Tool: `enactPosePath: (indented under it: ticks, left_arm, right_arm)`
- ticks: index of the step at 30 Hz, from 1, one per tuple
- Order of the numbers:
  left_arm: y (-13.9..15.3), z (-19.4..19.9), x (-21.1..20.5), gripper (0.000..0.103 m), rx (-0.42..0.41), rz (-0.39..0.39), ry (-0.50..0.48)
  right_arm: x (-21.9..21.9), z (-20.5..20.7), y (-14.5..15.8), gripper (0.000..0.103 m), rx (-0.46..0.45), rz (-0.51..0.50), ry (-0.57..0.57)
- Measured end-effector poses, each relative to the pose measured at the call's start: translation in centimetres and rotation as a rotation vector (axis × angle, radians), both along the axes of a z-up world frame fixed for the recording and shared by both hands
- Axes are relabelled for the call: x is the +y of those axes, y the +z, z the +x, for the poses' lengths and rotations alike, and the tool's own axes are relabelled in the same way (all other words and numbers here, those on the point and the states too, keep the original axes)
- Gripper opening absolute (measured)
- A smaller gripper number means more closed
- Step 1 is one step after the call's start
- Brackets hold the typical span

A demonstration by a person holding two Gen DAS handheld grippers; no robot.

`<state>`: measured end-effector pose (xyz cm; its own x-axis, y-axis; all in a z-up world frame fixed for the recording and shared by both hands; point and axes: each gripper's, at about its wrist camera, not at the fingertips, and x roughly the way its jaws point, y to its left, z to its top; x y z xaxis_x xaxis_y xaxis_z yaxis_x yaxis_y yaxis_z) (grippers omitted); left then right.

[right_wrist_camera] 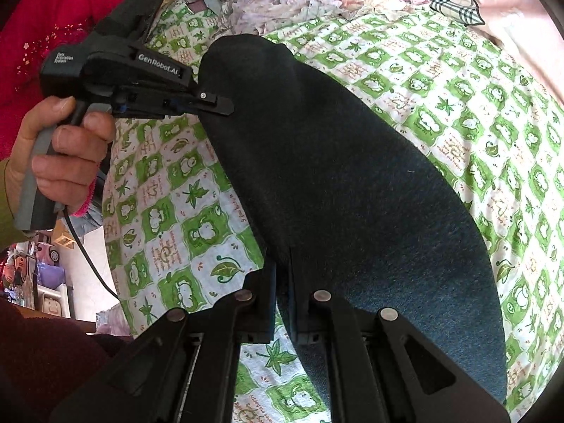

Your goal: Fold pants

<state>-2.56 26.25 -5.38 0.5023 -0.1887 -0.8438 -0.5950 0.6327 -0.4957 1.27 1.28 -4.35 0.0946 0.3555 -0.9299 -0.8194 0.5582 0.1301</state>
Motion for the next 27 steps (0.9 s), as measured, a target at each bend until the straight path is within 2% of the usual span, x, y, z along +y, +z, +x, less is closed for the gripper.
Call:
enactPosePath:
  ticks: [4, 6, 10, 12, 13, 14, 17, 18, 23, 27]
  left_arm:
    - [-0.5, -0.4, -0.1, 0.011, 0.021, -0.003, -0.019]
    - [-0.5, -0.7, -0.1, 0.023, 0.042, -0.002, -0.023]
    - [0.1, -1.9, 0.7, 0.033, 0.061, 0.004, -0.004]
    - [0.8, -2.4, 1.2, 0.045, 0.077, 0.025, 0.009]
    - [1.0, -2.5, 1.5, 0.048, 0.084, 0.031, 0.013]
    - [1.2, -2.6, 1.8, 0.049, 0.093, 0.041, 0.023]
    - [1.7, -2.5, 2.8, 0.053, 0.098, 0.03, 0.042]
    - [1.7, -2.4, 3.1, 0.057, 0.105, 0.024, 0.046]
    - [1.7, -1.0, 4.5, 0.06, 0.152, 0.03, 0.053]
    - [1.1, -0.5, 6.0, 0.062, 0.175, 0.008, 0.089]
  right_arm:
    - [-0.1, 0.3, -0.3, 0.008, 0.03, -0.006, -0.008]
    - [-0.1, 0.6, -0.3, 0.01, 0.053, -0.003, -0.025]
    - [-0.7, 1.2, 0.3, 0.016, 0.092, 0.035, -0.067]
    - [-1.1, 1.5, 0.9, 0.02, 0.111, 0.068, -0.092]
    - [-1.5, 1.8, 1.3, 0.024, 0.123, 0.092, -0.113]
    - [-1.7, 2.0, 1.5, 0.029, 0.127, 0.107, -0.127]
    - [-2.8, 3.4, 2.7, 0.034, 0.14, 0.167, -0.199]
    - [-3.2, 4.1, 3.1, 0.034, 0.142, 0.185, -0.228]
    - [-5.5, 9.0, 4.1, 0.035, 0.148, 0.256, -0.405]
    - [-6.6, 13.3, 2.9, 0.035, 0.19, 0.247, -0.496]
